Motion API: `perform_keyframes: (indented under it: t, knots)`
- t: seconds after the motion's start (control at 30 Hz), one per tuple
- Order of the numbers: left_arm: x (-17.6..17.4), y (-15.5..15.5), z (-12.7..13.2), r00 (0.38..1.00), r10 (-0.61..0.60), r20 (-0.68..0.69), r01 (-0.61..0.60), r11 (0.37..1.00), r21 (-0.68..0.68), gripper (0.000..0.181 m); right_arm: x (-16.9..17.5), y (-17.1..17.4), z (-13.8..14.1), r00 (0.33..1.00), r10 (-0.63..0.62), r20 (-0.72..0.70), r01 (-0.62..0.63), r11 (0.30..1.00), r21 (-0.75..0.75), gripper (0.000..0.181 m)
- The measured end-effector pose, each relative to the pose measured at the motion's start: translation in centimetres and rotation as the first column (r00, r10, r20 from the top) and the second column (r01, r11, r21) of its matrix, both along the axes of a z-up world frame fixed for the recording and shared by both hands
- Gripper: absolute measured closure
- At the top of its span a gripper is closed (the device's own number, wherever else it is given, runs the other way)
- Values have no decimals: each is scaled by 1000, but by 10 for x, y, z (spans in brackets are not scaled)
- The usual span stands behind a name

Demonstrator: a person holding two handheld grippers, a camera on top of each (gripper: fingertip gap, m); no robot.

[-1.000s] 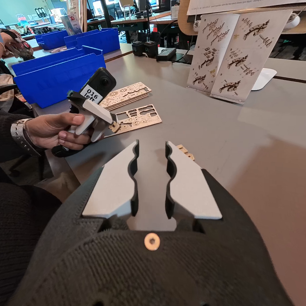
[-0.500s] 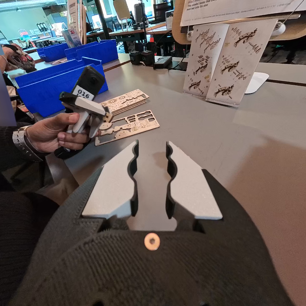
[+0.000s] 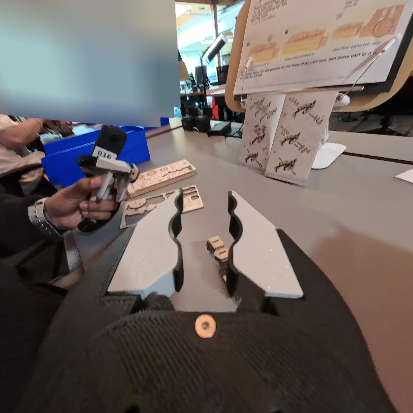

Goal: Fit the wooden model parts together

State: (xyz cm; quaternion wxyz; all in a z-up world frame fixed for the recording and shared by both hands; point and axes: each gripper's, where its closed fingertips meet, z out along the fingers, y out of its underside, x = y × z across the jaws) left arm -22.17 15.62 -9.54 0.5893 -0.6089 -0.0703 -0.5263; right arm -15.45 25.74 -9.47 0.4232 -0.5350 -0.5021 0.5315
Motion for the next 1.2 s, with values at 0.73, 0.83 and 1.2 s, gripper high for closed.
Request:
perform_keyframes:
  t: [0.73, 0.83, 1.2]
  knots:
    - [15, -16, 1, 992, -93, 81, 93, 996, 4, 181, 14, 13, -31, 985, -25, 172, 29, 999, -19, 133]
    - [25, -13, 0, 988, -130, 83, 131, 991, -2, 180, 23, 15, -34, 981, -41, 187, 44, 999, -15, 133]
    - [26, -2, -2, 974, -169, 148, 172, 985, -12, 181, 28, 8, -46, 970, -44, 237, 42, 999, 11, 134]
